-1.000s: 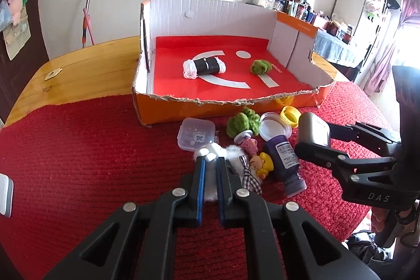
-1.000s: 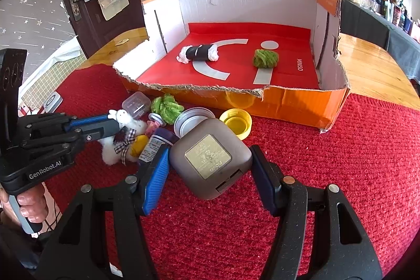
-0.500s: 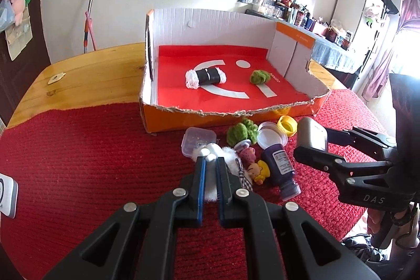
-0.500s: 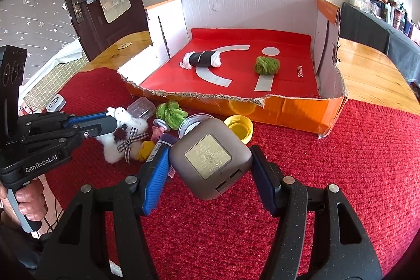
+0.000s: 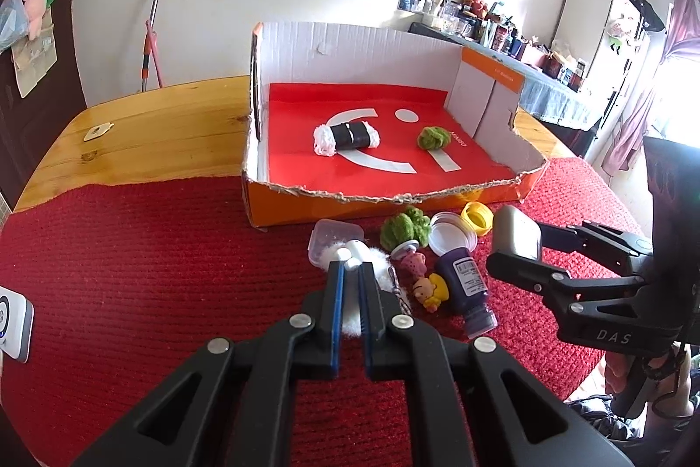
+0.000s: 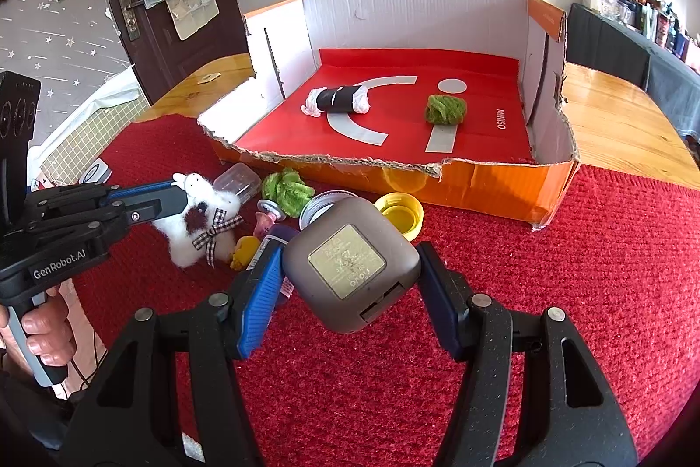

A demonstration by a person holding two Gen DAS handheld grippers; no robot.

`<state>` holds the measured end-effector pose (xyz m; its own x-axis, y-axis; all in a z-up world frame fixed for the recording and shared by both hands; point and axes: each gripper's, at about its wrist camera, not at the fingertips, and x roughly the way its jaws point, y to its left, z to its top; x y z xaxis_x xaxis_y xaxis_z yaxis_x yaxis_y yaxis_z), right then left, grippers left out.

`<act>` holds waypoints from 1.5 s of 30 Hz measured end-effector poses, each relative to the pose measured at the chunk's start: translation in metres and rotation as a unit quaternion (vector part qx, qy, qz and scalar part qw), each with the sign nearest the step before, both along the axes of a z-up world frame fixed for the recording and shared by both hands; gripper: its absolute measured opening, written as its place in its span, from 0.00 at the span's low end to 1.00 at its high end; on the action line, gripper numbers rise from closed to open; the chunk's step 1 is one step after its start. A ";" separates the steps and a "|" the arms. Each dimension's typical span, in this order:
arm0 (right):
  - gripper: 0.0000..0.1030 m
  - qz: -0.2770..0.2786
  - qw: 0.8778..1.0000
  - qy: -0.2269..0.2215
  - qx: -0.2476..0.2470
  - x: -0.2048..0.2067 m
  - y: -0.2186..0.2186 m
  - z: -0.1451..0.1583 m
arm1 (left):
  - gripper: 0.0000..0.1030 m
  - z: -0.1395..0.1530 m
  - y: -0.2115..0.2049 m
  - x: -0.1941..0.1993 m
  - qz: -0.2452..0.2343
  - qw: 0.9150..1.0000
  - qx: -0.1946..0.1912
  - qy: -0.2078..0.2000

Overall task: Organize objects
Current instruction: 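Lift the white plush with the left gripper while the right gripper lifts the grey container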

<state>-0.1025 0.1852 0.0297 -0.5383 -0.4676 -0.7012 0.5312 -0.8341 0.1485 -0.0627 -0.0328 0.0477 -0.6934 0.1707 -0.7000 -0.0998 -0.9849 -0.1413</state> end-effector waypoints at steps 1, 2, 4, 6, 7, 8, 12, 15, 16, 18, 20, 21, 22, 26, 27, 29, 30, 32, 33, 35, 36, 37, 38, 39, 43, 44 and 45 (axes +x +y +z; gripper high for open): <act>0.57 0.000 1.000 0.000 0.000 0.000 0.000 0.000 | 0.06 0.000 0.000 0.000 0.000 1.000 0.000 0.000; 0.57 0.000 1.000 -0.001 -0.001 0.000 0.000 -0.001 | 0.06 -0.001 0.001 0.000 -0.002 1.000 0.000 -0.001; 0.57 0.000 1.000 -0.001 0.000 0.000 0.000 -0.001 | 0.06 -0.002 0.001 0.000 -0.004 1.000 0.004 -0.005; 0.57 0.000 1.000 -0.002 -0.001 0.001 0.000 -0.001 | 0.06 -0.003 0.000 0.000 -0.006 1.000 0.012 -0.008; 0.57 0.001 1.000 -0.003 0.000 0.000 0.000 -0.001 | 0.06 -0.004 -0.001 0.000 -0.006 1.000 0.012 -0.009; 0.57 0.001 1.000 -0.004 0.001 0.001 0.000 -0.002 | 0.06 -0.006 -0.001 -0.001 -0.007 1.000 0.010 -0.013; 0.57 0.002 1.000 -0.009 -0.001 0.000 0.000 -0.004 | 0.07 -0.019 -0.003 -0.005 -0.006 0.999 0.011 -0.036; 0.57 0.001 1.000 -0.011 0.002 0.000 0.000 -0.006 | 0.11 -0.027 -0.006 -0.006 -0.005 0.999 0.021 -0.050; 0.57 0.000 1.000 -0.011 0.004 0.000 0.000 -0.007 | 0.15 -0.028 -0.006 -0.006 -0.005 0.998 0.021 -0.052; 0.57 -0.007 1.000 -0.010 0.012 -0.001 0.001 -0.009 | 0.23 -0.028 -0.005 -0.005 -0.004 0.999 0.015 -0.051; 0.57 -0.014 1.000 -0.010 0.016 -0.003 0.005 -0.010 | 0.35 -0.028 -0.004 -0.003 -0.008 0.999 0.015 -0.051; 0.57 -0.019 1.000 -0.011 0.020 -0.004 0.006 -0.011 | 0.44 -0.028 -0.004 -0.003 -0.009 0.998 0.017 -0.052; 0.57 -0.023 0.999 -0.011 0.022 -0.004 0.008 -0.012 | 0.52 -0.028 -0.004 -0.001 -0.013 0.998 0.018 -0.052; 0.57 -0.030 0.999 -0.015 0.028 -0.006 0.011 -0.016 | 0.68 -0.028 0.000 0.004 -0.023 0.999 0.014 -0.047; 0.57 -0.030 0.999 -0.015 0.030 -0.006 0.011 -0.017 | 0.69 -0.027 0.001 0.005 -0.025 0.999 0.012 -0.046; 0.58 -0.030 0.999 -0.012 0.033 -0.006 0.011 -0.017 | 0.72 -0.026 0.002 0.007 -0.032 0.998 0.011 -0.043; 0.58 -0.030 0.999 -0.011 0.035 -0.006 0.010 -0.017 | 0.75 -0.026 0.004 0.008 -0.038 0.998 0.012 -0.043; 0.58 -0.028 0.999 -0.008 0.040 -0.006 0.009 -0.018 | 0.77 -0.027 0.011 0.010 -0.055 0.998 0.011 -0.043; 0.58 -0.028 0.999 -0.007 0.043 -0.006 0.008 -0.018 | 0.77 -0.027 0.014 0.011 -0.060 0.997 0.008 -0.042; 0.58 -0.028 0.998 -0.004 0.048 -0.006 0.007 -0.018 | 0.78 -0.027 0.023 0.012 -0.073 0.997 -0.004 -0.038; 0.58 -0.028 0.998 -0.003 0.049 -0.005 0.006 -0.018 | 0.80 -0.028 0.026 0.012 -0.077 0.996 -0.010 -0.036; 0.58 -0.029 0.998 -0.002 0.050 -0.005 0.006 -0.018 | 0.80 -0.029 0.029 0.011 -0.080 0.996 -0.016 -0.035; 0.58 -0.028 0.998 -0.001 0.051 -0.005 0.006 -0.018 | 0.80 -0.031 0.032 0.011 -0.081 0.996 -0.023 -0.035; 0.59 -0.028 0.998 -0.001 0.054 -0.005 0.005 -0.018 | 0.80 -0.032 0.033 0.009 -0.081 0.996 -0.027 -0.036; 0.67 -0.027 0.998 0.005 0.065 -0.004 0.004 -0.019 | 0.80 -0.036 0.035 0.007 -0.075 0.996 -0.045 -0.032; 0.67 -0.028 0.997 0.007 0.066 -0.004 0.004 -0.019 | 0.80 -0.036 0.035 0.006 -0.072 0.996 -0.050 -0.030; 0.67 -0.028 0.997 0.007 0.067 -0.004 0.004 -0.019 | 0.80 -0.037 0.035 0.005 -0.070 0.996 -0.053 -0.029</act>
<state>-0.1069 0.1887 0.0102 -0.5716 -0.3392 -0.7472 0.4837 -0.8748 0.0271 -0.0574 0.0026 0.0110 -0.6263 0.1849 -0.7573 -0.2311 -0.9718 -0.0461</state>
